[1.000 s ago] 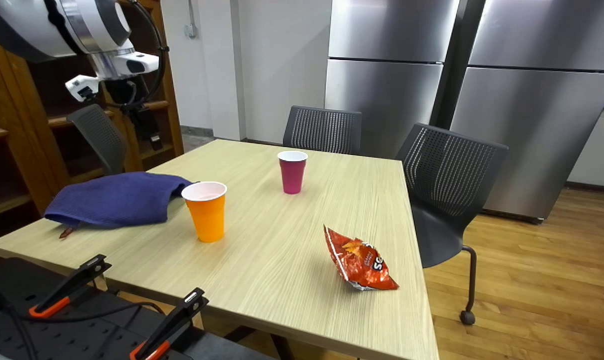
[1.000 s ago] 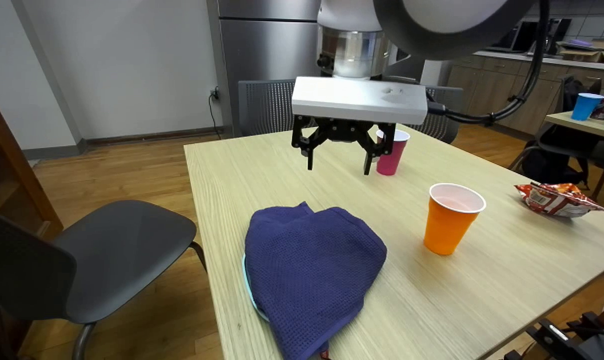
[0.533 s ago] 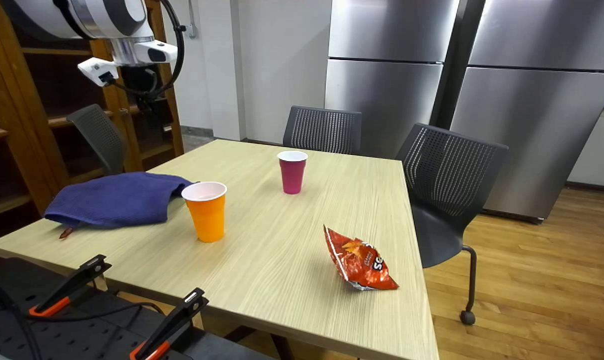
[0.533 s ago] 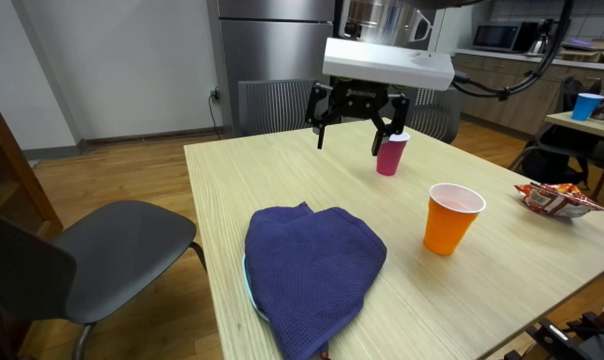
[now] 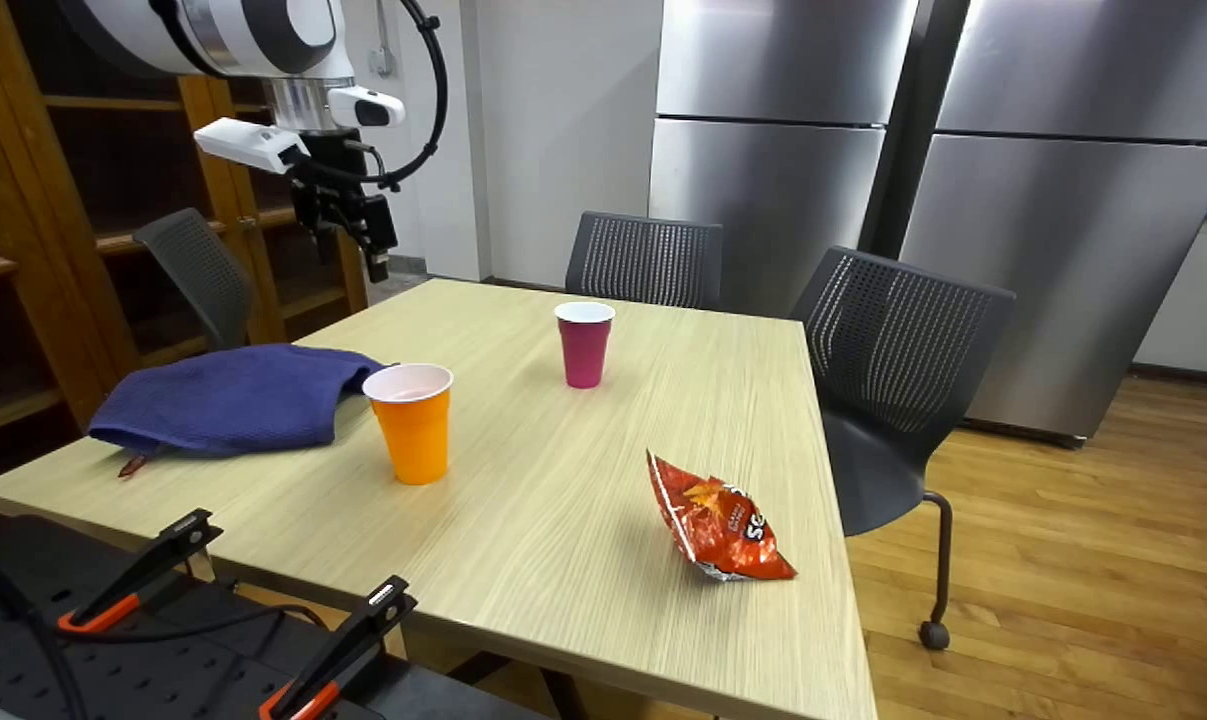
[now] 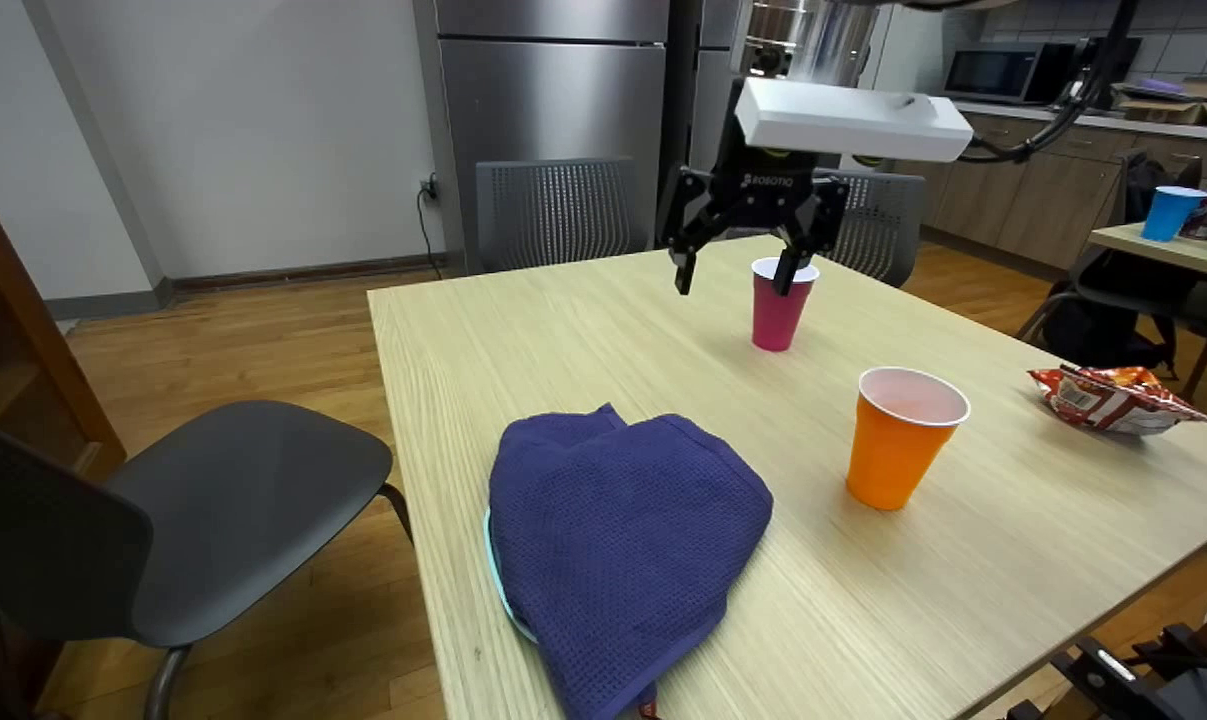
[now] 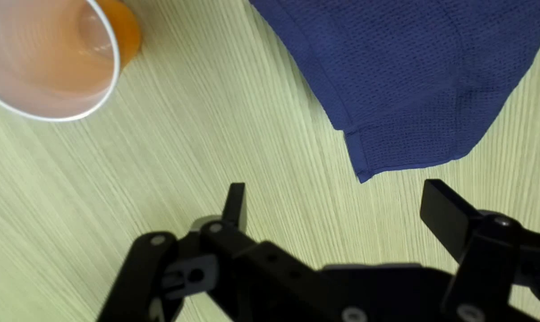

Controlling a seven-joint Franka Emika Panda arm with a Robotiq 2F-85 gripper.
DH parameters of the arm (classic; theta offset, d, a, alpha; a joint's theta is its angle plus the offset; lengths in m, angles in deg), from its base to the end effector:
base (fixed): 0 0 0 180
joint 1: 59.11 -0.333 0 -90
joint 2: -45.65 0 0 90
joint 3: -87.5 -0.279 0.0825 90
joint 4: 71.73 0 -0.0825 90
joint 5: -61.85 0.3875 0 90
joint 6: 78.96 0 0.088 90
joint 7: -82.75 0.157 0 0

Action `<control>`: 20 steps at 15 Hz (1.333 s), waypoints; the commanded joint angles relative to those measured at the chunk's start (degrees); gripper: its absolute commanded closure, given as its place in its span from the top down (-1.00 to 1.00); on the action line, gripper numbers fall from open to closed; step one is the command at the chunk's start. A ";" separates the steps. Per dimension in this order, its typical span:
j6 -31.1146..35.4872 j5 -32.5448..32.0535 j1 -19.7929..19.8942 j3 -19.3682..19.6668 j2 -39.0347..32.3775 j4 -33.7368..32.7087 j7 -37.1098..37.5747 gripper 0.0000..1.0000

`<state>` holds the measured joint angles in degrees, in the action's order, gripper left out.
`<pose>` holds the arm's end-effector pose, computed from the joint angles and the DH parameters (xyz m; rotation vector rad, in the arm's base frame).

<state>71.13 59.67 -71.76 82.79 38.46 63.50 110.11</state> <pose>0.5024 0.1581 0.1991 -3.0862 0.2228 -0.1991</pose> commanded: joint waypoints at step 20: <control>-3.43 0.95 2.86 -0.52 1.43 -0.03 -10.40 1.00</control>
<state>67.79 60.69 -69.59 82.93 39.86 63.50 99.71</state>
